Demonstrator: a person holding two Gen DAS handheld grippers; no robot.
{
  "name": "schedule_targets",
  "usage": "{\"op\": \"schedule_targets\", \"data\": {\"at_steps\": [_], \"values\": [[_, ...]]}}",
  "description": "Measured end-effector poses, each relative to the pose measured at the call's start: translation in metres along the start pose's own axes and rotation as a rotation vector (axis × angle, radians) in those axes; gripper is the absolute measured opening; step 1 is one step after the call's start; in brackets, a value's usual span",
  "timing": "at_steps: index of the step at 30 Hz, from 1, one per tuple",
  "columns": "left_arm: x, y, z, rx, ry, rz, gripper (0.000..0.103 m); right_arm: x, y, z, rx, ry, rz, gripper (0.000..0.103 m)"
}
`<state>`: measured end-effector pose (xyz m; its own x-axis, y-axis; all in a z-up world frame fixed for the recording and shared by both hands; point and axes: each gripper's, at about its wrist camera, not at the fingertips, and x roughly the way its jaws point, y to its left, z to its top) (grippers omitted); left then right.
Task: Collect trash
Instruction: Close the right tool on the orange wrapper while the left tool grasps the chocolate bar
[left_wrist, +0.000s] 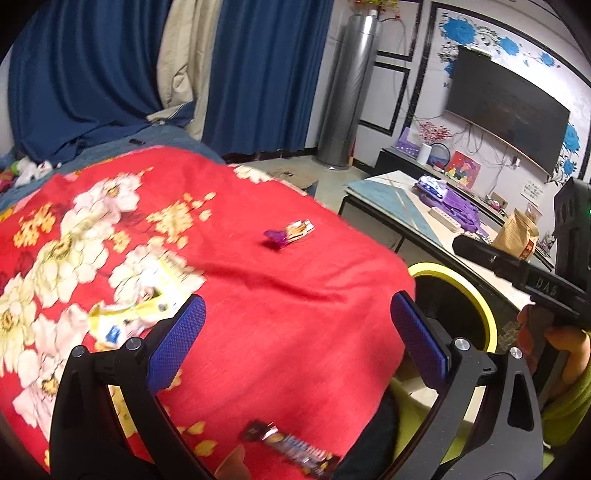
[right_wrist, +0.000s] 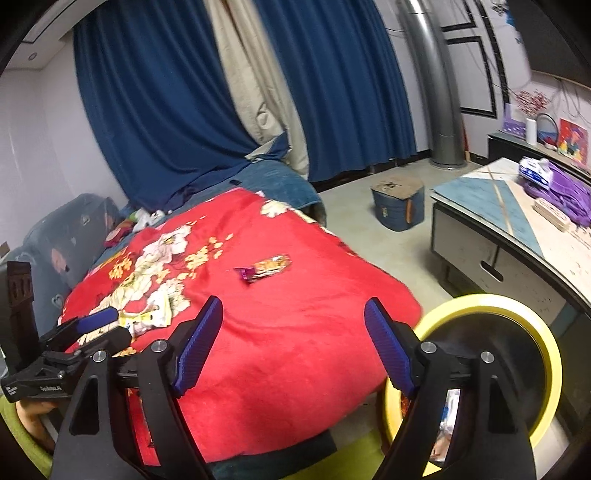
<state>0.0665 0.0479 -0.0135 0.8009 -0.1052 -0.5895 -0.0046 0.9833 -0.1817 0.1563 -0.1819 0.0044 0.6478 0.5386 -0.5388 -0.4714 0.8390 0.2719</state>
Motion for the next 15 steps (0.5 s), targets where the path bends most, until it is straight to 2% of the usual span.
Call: {"op": "schedule_targets", "data": {"at_steps": [5, 10, 15], "values": [[-0.005, 0.018, -0.012, -0.024, 0.036, -0.006, 0.092, 0.019, 0.020, 0.004, -0.032, 0.030, 0.029, 0.077], [-0.012, 0.026, -0.026, -0.060, 0.080, -0.044, 0.092, 0.043, 0.036, 0.010, -0.064, 0.052, 0.034, 0.077], [-0.014, 0.027, -0.038, -0.077, 0.140, -0.068, 0.086, 0.082, 0.045, 0.019, -0.073, 0.096, 0.034, 0.077]]}}
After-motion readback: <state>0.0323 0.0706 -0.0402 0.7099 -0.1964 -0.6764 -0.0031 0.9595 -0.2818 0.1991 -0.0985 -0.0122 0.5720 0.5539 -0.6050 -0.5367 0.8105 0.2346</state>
